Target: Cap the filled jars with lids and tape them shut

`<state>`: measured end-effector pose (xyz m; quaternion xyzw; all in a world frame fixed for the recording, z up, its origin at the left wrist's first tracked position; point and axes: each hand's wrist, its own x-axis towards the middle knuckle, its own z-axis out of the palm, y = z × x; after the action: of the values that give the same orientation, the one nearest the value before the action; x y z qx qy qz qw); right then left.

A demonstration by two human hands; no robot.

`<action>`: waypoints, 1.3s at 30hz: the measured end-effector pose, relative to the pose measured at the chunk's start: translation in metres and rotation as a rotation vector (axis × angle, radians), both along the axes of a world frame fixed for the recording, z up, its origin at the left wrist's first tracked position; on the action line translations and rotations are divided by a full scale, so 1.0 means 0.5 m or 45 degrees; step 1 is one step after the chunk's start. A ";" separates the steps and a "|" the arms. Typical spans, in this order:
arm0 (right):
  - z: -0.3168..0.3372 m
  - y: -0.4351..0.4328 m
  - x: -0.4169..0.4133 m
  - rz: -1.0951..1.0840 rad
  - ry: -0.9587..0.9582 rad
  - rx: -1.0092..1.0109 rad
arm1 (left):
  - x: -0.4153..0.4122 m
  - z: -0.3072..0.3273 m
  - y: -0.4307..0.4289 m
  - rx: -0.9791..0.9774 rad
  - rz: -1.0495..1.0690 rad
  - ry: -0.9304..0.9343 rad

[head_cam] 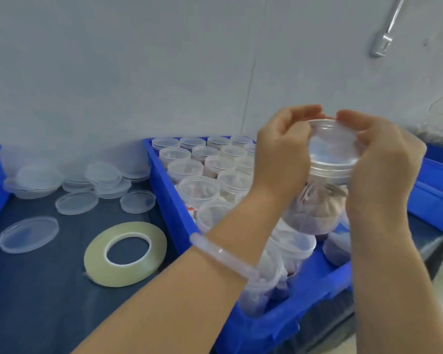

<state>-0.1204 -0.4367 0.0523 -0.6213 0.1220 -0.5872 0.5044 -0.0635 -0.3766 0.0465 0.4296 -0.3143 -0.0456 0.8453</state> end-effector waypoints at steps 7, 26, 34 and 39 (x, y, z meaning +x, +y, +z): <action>-0.071 -0.123 0.000 -0.267 0.207 -0.114 | 0.032 -0.072 -0.123 0.263 -0.290 -0.057; -0.203 -0.192 0.015 -0.200 1.625 -0.491 | 0.026 -0.170 -0.154 1.754 0.117 -1.111; -0.186 -0.138 0.041 -0.200 1.766 -0.711 | 0.063 -0.140 -0.084 1.667 -0.043 -0.938; -0.173 -0.084 0.103 -0.112 2.038 -0.803 | 0.126 -0.154 0.049 1.830 0.227 -1.096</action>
<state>-0.0691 -0.4789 -0.0341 -0.9541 0.2958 0.0021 0.0472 -0.0004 -0.3520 -0.0304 0.8663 -0.4687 0.0001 0.1729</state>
